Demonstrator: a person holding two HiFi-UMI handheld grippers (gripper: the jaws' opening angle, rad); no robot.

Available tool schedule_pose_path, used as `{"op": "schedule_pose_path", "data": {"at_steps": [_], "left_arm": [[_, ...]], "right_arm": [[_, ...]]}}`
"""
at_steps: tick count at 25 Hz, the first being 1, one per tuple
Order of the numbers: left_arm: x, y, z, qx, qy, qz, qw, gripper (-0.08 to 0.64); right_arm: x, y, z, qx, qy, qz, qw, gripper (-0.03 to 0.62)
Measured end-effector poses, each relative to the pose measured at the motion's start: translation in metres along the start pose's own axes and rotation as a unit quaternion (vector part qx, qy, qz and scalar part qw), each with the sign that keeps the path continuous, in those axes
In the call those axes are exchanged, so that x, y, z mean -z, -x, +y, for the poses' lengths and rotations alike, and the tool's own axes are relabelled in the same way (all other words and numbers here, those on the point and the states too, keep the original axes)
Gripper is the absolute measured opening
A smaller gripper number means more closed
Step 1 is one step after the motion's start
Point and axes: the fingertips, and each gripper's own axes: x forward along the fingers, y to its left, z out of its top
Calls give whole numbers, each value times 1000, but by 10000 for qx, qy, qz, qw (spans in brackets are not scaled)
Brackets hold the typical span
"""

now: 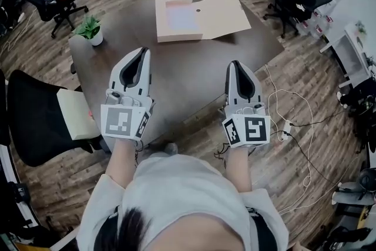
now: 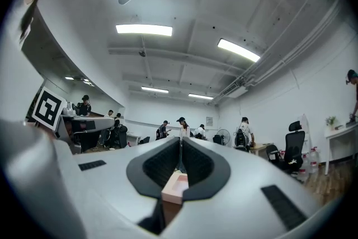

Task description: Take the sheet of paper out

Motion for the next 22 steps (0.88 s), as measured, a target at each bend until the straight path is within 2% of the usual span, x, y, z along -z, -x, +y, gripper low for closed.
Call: {"op": "schedule_pose_path", "data": {"at_steps": [7,16,22], "left_arm": [[17,-23,23,92,220,22,9997,9],[37,-47,21,263,403,101,9988,9],[52,-65,36,58,387,192,9991,9]], "right_arm": [[14,-26,2,109,-24,129,9999,18],[32,-37,-12,243,-46,306,9992,18],[43,-69,-21,58,-69,341,9994,18]]}}
